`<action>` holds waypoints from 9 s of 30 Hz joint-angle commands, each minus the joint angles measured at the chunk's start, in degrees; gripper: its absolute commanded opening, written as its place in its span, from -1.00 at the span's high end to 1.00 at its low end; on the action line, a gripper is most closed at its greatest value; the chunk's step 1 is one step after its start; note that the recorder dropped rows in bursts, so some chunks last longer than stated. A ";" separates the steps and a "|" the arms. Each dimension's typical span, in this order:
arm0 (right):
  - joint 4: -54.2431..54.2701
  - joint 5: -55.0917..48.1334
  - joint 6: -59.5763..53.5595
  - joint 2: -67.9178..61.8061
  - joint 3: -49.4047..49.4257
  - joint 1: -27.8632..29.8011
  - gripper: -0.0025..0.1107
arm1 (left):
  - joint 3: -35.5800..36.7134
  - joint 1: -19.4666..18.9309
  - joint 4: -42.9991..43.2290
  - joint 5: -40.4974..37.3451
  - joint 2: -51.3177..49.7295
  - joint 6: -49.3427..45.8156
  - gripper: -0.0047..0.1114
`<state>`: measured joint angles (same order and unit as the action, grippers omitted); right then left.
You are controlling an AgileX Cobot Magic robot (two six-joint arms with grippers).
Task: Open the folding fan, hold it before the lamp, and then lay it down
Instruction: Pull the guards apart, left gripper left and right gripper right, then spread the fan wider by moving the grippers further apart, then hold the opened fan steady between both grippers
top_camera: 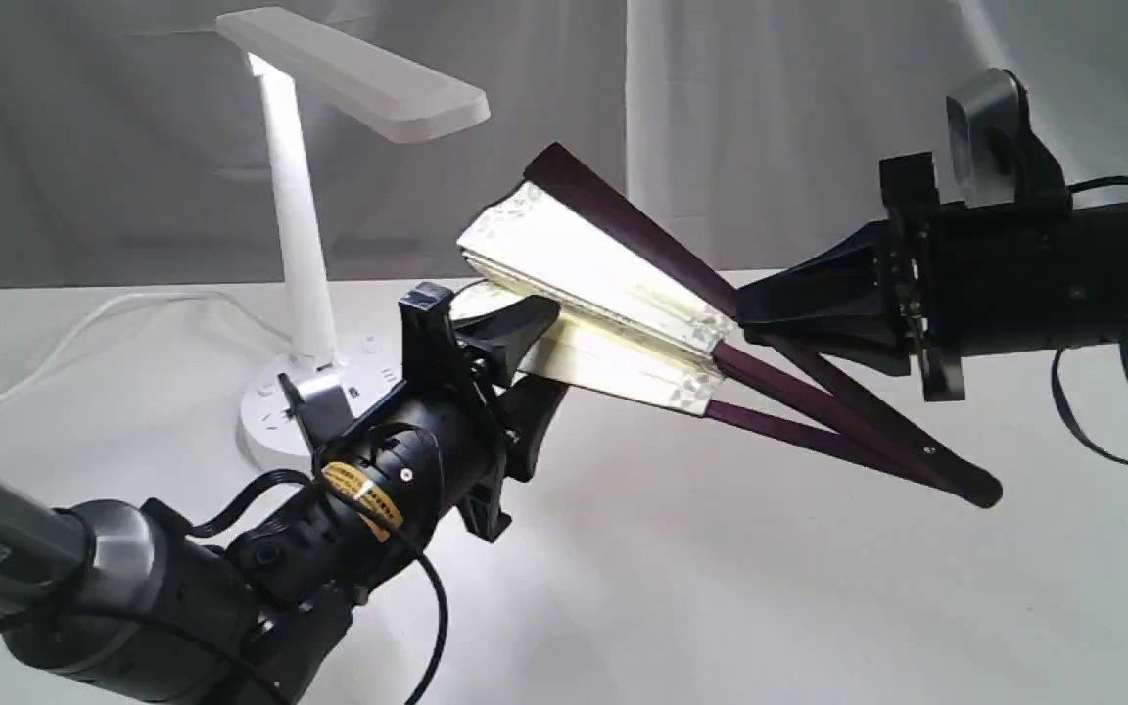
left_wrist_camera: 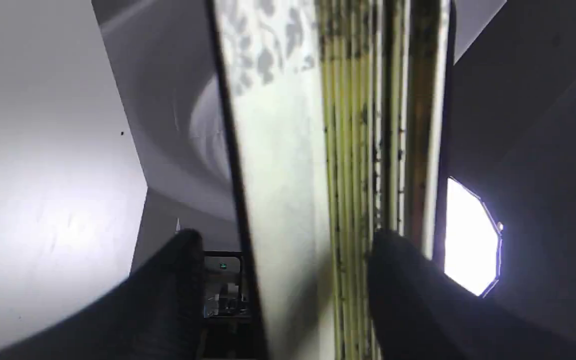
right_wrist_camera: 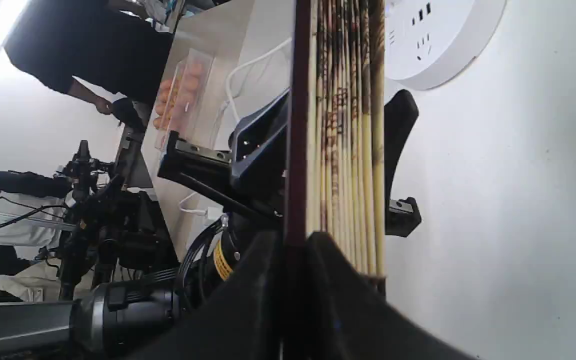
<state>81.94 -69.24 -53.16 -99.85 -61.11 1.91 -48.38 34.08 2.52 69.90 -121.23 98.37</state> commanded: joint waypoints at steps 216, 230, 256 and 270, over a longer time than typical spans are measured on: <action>17.17 -0.72 3.94 1.07 12.49 31.98 0.96 | 25.69 23.46 -65.36 0.07 38.48 -31.62 0.92; 18.01 -0.72 3.30 1.70 13.98 21.09 0.96 | 35.41 23.46 -68.46 0.07 52.00 -31.62 0.92; 18.01 -0.72 7.03 10.90 13.98 19.17 0.96 | 37.52 23.46 -69.62 0.07 67.97 -42.93 0.92; 18.01 -0.72 7.42 10.90 13.98 19.30 0.96 | 37.52 23.46 -70.24 0.07 67.97 -41.68 0.92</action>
<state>99.15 -74.78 -43.43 -89.11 -47.09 20.06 -10.96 58.05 -62.86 62.37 -54.42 53.32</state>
